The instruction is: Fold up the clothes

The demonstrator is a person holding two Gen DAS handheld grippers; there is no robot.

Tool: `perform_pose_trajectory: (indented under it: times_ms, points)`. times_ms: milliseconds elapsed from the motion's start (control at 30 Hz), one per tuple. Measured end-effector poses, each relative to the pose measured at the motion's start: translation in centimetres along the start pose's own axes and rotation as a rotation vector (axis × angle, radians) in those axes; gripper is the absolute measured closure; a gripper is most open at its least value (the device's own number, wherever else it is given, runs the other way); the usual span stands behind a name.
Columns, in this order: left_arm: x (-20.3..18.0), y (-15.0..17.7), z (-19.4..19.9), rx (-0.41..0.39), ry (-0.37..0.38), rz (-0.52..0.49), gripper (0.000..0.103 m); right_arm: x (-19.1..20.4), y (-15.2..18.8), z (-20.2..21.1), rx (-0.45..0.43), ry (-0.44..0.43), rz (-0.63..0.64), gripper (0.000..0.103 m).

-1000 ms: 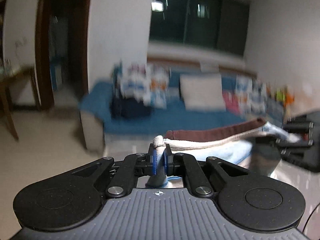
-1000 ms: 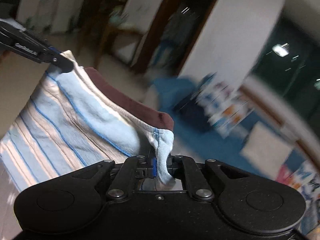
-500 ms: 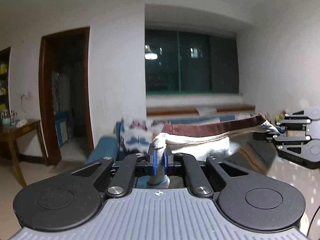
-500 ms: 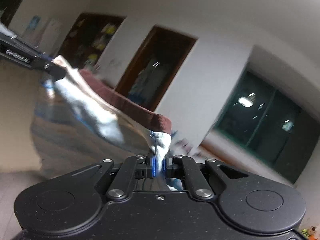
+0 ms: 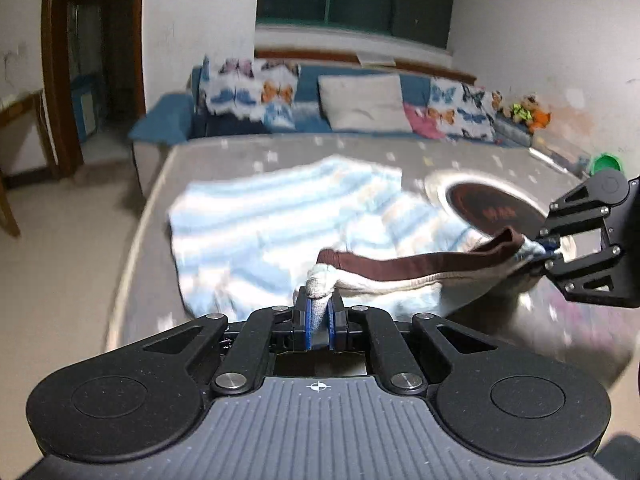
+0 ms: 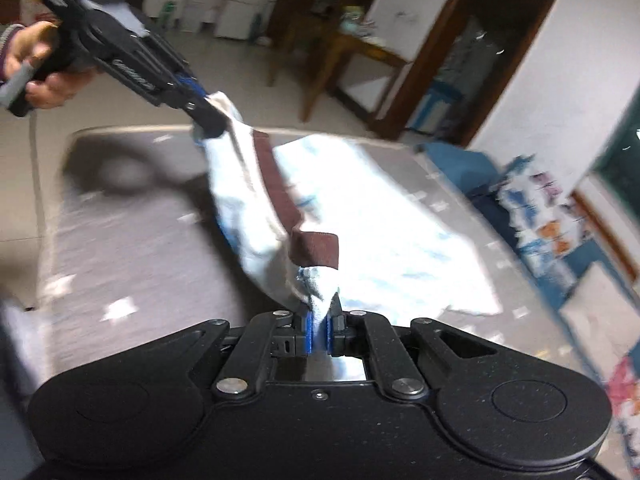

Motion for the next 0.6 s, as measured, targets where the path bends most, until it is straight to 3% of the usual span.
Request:
perform_pose_trajectory:
  times_ms: [133, 267, 333, 500, 600]
  points:
    - [1.1, 2.1, -0.5, 0.043, -0.022, 0.007, 0.093, 3.6, 0.2, 0.7, 0.051, -0.074, 0.006, 0.092]
    - [2.5, 2.2, 0.0, 0.041, -0.025, 0.057, 0.087, 3.3, -0.1, 2.2, 0.063, -0.125, -0.068, 0.072]
    - [2.6, 2.2, 0.2, 0.035, -0.023, 0.058, 0.084, 2.6, -0.2, 3.0, 0.061, -0.140, -0.105, 0.071]
    - [2.7, 1.9, 0.3, 0.034, -0.019, 0.058, 0.073, -0.4, 1.7, 4.1, 0.066, -0.080, -0.224, 0.069]
    - [3.0, 1.8, 0.9, 0.027, -0.027, 0.065, 0.069, -3.0, 2.9, 3.2, 0.083, -0.001, -0.291, 0.069]
Point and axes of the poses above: each gripper's, at about its wrist camera, not at the fingertips, and z roughly against the way its jaws point, x to its left, y to its underside, the point moved 10 cm from there along -z, roughly the way its jaws point, and after that the axes turned 3 degrees about y, right-handed, at the moved point
